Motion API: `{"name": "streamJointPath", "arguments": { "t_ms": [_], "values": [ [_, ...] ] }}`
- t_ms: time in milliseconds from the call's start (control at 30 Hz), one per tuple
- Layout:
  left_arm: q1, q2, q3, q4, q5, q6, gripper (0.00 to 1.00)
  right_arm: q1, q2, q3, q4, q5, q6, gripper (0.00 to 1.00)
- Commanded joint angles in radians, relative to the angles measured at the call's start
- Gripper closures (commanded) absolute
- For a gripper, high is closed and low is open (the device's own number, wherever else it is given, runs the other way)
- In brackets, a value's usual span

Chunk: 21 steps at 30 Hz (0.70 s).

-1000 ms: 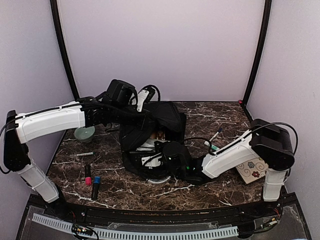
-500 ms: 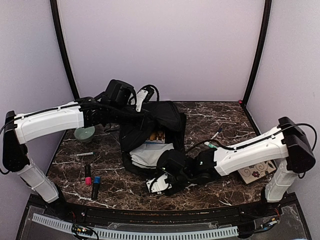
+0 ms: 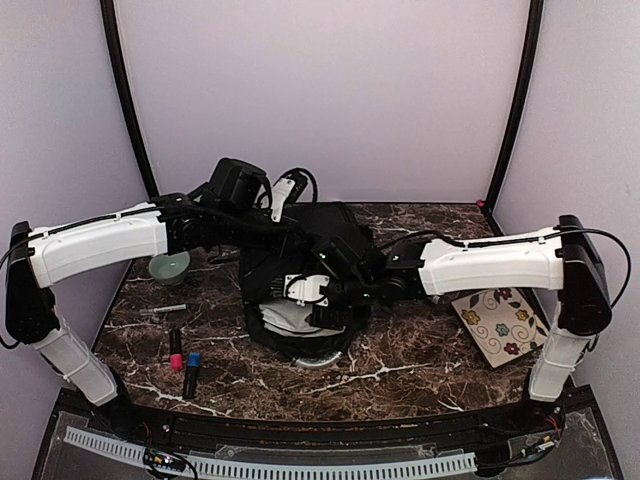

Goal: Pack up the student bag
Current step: Adjust the pencil case in the largest pocket of the bag.

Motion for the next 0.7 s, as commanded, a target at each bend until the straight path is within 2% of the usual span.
{"name": "streamJointPath", "arguments": {
  "t_ms": [0,167,267,333,433,467,500,667],
  "values": [
    [0.005,-0.070,0.009,0.107,0.024,-0.014,1.00,-0.027,0.100,0.045,0.003,0.029,0.052,0.30],
    [0.007,-0.073,-0.003,0.110,0.026,-0.017,1.00,-0.054,0.206,0.074,-0.006,0.070,0.091,0.29],
    [0.007,-0.076,-0.010,0.117,0.025,-0.018,1.00,-0.077,0.270,0.096,-0.026,0.070,0.123,0.34],
    [0.008,-0.076,-0.013,0.117,0.026,-0.018,1.00,-0.085,0.291,0.094,-0.027,0.065,0.125,0.46],
    [0.008,-0.076,-0.017,0.118,0.025,-0.018,1.00,-0.086,0.285,0.074,-0.004,0.089,0.106,0.87],
    [0.010,-0.075,-0.017,0.117,0.025,-0.017,1.00,-0.085,0.277,0.068,0.008,0.101,0.100,0.97],
    [0.010,-0.074,-0.019,0.117,0.024,-0.016,1.00,-0.086,0.270,0.062,0.016,0.113,0.092,1.00],
    [0.016,-0.068,-0.017,0.122,0.023,-0.015,1.00,-0.077,0.207,0.054,0.022,0.179,0.078,1.00]
  ]
}}
